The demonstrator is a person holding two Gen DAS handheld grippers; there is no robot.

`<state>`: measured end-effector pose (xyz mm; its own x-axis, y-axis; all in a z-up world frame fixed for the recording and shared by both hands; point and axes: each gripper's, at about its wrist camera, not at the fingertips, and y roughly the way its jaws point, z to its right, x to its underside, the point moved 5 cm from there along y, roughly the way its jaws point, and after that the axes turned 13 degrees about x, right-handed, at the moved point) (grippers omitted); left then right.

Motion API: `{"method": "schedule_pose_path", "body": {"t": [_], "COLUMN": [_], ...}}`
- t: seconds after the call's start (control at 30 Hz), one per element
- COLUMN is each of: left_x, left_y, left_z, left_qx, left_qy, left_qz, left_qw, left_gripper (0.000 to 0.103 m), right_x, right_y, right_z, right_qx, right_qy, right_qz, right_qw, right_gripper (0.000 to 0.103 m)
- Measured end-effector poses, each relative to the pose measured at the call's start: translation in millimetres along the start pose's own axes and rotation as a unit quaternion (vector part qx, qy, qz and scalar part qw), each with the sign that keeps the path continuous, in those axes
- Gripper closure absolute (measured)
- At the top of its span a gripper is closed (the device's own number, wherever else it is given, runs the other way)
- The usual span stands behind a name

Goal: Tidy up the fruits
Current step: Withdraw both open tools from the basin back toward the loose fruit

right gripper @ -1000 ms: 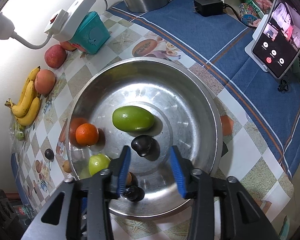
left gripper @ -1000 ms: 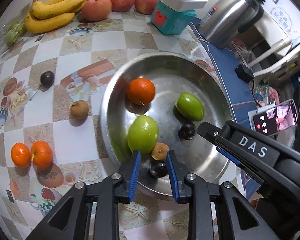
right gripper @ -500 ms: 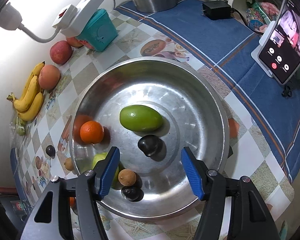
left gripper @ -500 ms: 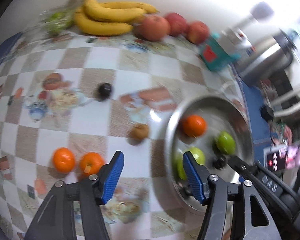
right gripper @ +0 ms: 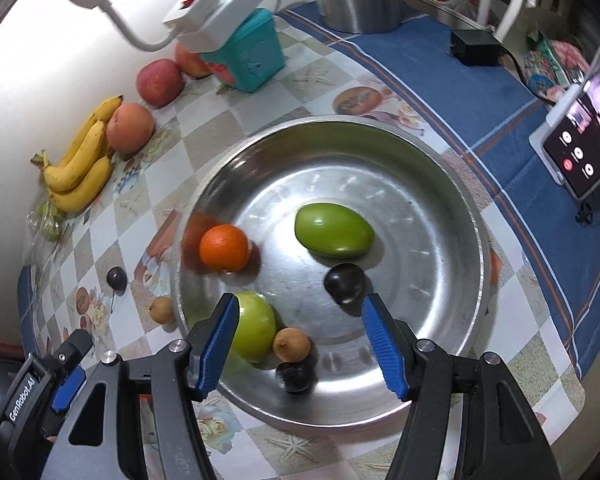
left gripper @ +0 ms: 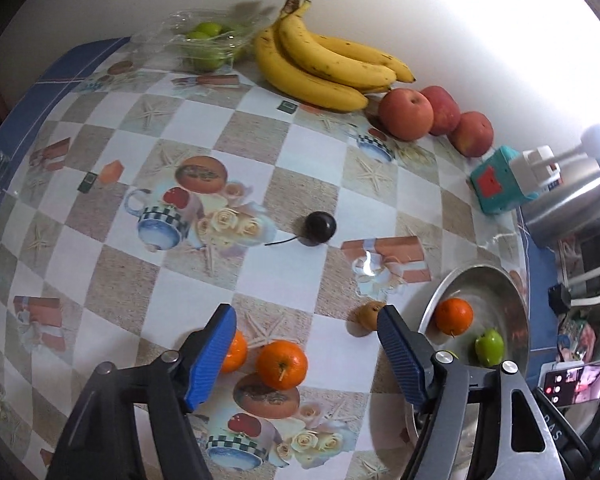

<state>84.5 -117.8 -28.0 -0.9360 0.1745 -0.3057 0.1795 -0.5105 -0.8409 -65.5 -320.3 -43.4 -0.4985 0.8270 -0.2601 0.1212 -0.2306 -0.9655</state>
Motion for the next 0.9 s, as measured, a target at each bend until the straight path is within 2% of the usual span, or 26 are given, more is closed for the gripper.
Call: {"method": "schedule_pose_path", "body": {"t": [0.1, 0.2, 0.37, 0.43, 0.9], "left_x": [0, -1, -3, -3, -16], "left_y": [-1, -3, -5, -6, -30], "left_z": [-4, -6, -13, -16, -34], "left_qx": [-0.001, -0.003, -0.015, -0.023, -0.079], "left_qy": [-0.006, -0.009, -0.013, -0.013, 0.034], "left_qz": [0.002, 0.006, 0.013, 0.017, 0.051], "left_qw": [1.0000, 0.9999, 0.9997, 0.9995, 0.9950], "left_gripper": [0.024, 0.017, 0.001, 0.000, 0.000], "right_x": [1, 3, 4, 5, 8], "right_y": [-2, -3, -4, -5, -16], "right_z": [-8, -14, -20, -22, -45], "right_qx": [-0.002, -0.004, -0.008, -0.008, -0.024], "right_qy": [-0.013, -0.024, -0.033, -0.035, -0.071], "right_qz": [0.004, 0.007, 0.012, 0.015, 0.056], "right_qw": [1.000, 1.000, 0.999, 0.999, 0.996], "right_gripper": [0.038, 0.026, 0.024, 0.010, 0.009]}}
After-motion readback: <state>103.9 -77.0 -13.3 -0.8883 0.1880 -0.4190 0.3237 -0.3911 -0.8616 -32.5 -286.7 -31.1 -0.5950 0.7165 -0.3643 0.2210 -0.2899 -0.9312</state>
